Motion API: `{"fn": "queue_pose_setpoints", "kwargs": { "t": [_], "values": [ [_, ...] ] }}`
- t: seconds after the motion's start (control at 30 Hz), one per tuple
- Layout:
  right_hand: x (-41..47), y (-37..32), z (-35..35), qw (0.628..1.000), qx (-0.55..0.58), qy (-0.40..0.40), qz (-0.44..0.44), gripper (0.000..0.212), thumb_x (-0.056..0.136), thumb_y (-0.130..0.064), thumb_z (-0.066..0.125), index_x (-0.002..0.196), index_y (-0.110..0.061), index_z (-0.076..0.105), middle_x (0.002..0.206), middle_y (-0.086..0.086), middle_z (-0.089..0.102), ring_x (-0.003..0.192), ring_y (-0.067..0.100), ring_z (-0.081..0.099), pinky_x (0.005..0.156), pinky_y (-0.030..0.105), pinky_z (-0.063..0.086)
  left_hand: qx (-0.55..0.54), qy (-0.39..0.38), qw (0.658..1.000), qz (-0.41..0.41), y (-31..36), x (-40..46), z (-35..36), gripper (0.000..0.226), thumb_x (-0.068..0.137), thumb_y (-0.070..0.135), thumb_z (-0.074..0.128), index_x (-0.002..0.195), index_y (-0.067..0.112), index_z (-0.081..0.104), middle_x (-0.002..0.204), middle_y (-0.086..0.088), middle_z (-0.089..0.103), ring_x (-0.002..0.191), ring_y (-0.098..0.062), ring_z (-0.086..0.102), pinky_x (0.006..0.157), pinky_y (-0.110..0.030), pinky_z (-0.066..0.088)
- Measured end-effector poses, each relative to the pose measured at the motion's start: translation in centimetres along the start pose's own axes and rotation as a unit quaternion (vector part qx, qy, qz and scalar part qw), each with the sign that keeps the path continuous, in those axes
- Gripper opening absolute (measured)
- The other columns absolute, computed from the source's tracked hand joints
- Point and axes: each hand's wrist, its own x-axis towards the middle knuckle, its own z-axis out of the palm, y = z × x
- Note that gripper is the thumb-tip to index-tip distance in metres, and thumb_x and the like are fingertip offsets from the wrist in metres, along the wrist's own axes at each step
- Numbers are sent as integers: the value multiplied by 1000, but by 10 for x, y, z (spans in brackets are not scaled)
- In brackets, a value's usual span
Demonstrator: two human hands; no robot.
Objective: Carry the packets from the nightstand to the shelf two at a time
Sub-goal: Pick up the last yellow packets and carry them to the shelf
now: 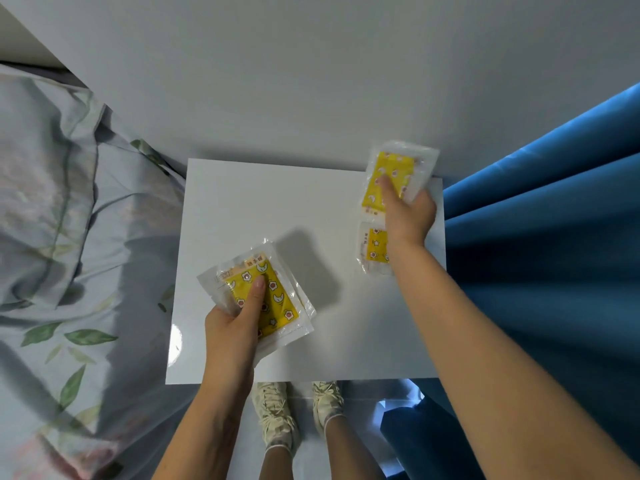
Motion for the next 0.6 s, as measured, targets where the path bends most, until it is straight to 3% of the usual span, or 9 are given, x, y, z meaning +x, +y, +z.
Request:
{"fn": "queue_pose_setpoints", "kwargs": {
  "t": [0.07,0.13,0.2,0.3,0.37,0.43,0.5,0.6],
  "values": [
    [-12,0,-9,989,115,50,71,23,80,-39,76,69,-25,62,74,-12,66,76,11,67,76,29,57,-3,2,1000,-2,0,1,-3,15,90,33,63,84,20,68,69,8,74,64,-7,71,59,-20,52],
    [-24,17,-14,974,143,99,144,27,79,-42,77,65,-27,58,71,-14,63,70,6,62,69,22,52,-7,2,1000,-6,-1,1,-5,15,90,33,63,85,20,68,70,7,75,65,-8,72,61,-23,52],
    [-41,37,-16,962,127,118,210,32,74,-47,78,63,-25,58,73,-8,65,72,13,65,73,30,56,-11,-2,1000,-10,-1,1,-7,16,90,33,63,87,18,69,72,5,75,67,-10,72,63,-25,52],
    [-48,57,-10,957,66,149,238,40,69,-57,76,64,-24,55,109,7,69,100,26,67,84,40,57,-7,-6,1000,-13,-2,2,-10,18,89,33,63,89,16,70,76,2,76,71,-13,73,61,-23,54],
    [-43,59,-6,959,9,148,240,38,71,-57,75,78,-23,60,140,10,53,128,27,52,100,42,48,-7,-7,1000,-15,-2,2,-14,19,89,32,63,90,15,70,77,1,76,71,-13,73,59,-21,54],
    [-39,54,-2,964,-75,91,240,56,77,-56,71,112,-12,66,158,9,28,146,25,24,116,42,28,-6,-5,1000,-16,-1,2,-18,19,88,33,64,90,15,70,79,0,76,72,-14,73,64,-25,53],
    [-36,49,7,962,-156,36,222,75,77,-56,70,130,-4,57,163,6,5,151,25,3,120,50,9,-6,-3,1000,-17,-1,2,-20,19,88,33,64,91,15,70,77,1,76,70,-11,72,65,-26,53],
    [-37,48,17,959,-243,-40,138,77,80,-53,69,137,-6,50,164,6,-3,151,26,-4,116,59,1,-12,-1,1000,-20,-1,4,-21,17,89,32,63,89,16,69,72,5,75,65,-8,72,60,-22,54]
  ]
}}
